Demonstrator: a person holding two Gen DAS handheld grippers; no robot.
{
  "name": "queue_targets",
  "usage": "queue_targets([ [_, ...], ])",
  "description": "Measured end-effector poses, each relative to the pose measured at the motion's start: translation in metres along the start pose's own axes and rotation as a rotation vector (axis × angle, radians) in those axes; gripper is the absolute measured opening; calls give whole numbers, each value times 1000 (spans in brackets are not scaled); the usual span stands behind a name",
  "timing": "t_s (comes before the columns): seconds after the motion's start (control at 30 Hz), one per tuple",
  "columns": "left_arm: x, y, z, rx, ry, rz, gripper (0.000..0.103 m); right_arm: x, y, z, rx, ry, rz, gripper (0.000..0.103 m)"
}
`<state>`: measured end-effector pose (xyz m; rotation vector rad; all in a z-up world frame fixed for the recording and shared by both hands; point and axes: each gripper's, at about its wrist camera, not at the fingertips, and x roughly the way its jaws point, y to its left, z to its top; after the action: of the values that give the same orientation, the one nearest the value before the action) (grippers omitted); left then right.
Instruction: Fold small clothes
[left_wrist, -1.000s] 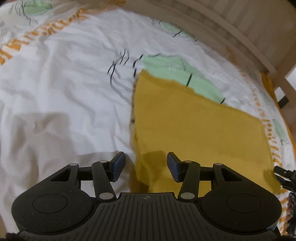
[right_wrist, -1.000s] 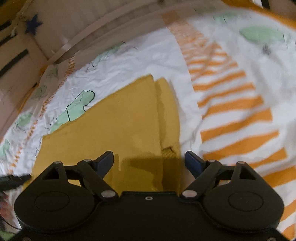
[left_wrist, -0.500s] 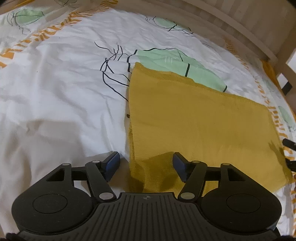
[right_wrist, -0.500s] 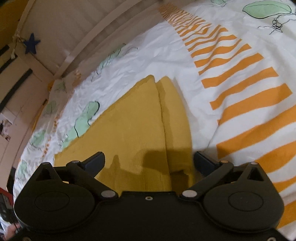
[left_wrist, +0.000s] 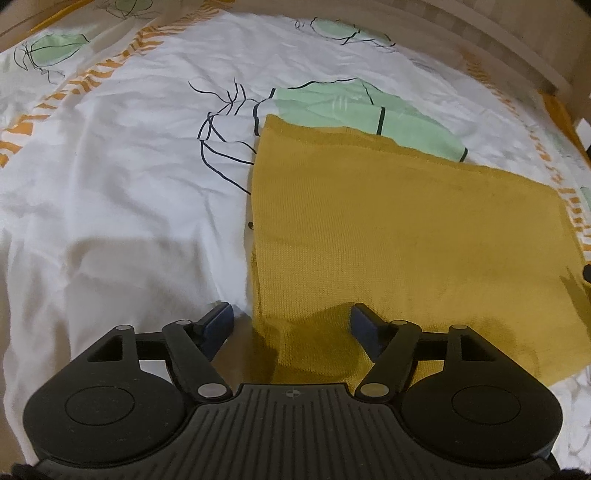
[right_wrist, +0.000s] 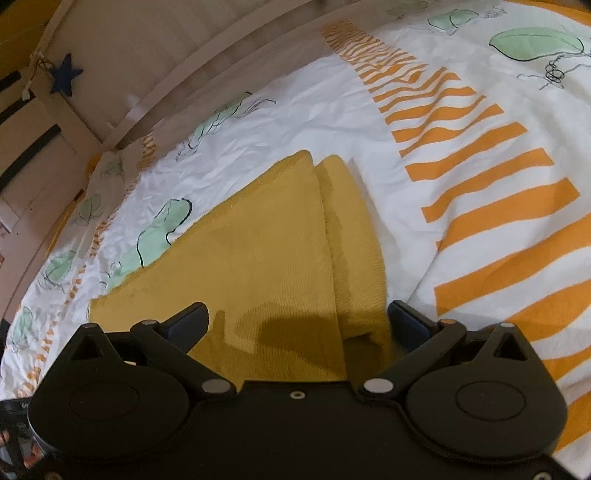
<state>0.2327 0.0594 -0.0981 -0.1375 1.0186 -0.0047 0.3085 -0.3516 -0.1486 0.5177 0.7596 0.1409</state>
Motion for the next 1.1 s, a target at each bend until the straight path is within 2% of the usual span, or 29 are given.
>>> queue_targets([
  [0.27, -1, -8, 3, -25, 39, 58, 70, -1, -4, 2, 62, -12, 10, 103],
  [0.43, -2, -12, 6, -45, 82, 86, 70, 4, 4, 10, 35, 50, -27, 103],
  [0.57, -3, -11, 4, -14, 79, 70, 70, 9, 9, 16, 16, 92, -72, 103],
  [0.73, -4, 0, 5, -20, 90, 3, 70, 16, 17, 20, -32, 154, -112, 103],
  [0.83, -8, 5, 8, -43, 96, -13, 69, 17, 20, 20, -86, 178, -114, 103],
  [0.9, -15, 4, 11, -56, 88, 13, 67, 17, 20, 20, -103, 191, -111, 103],
  [1.0, -32, -2, 19, -70, 41, 1, 66, 17, 18, 22, -86, 200, -98, 103],
  [1.1, -42, -24, 36, -39, 9, -11, 66, 15, 11, 26, -40, 198, -71, 103],
])
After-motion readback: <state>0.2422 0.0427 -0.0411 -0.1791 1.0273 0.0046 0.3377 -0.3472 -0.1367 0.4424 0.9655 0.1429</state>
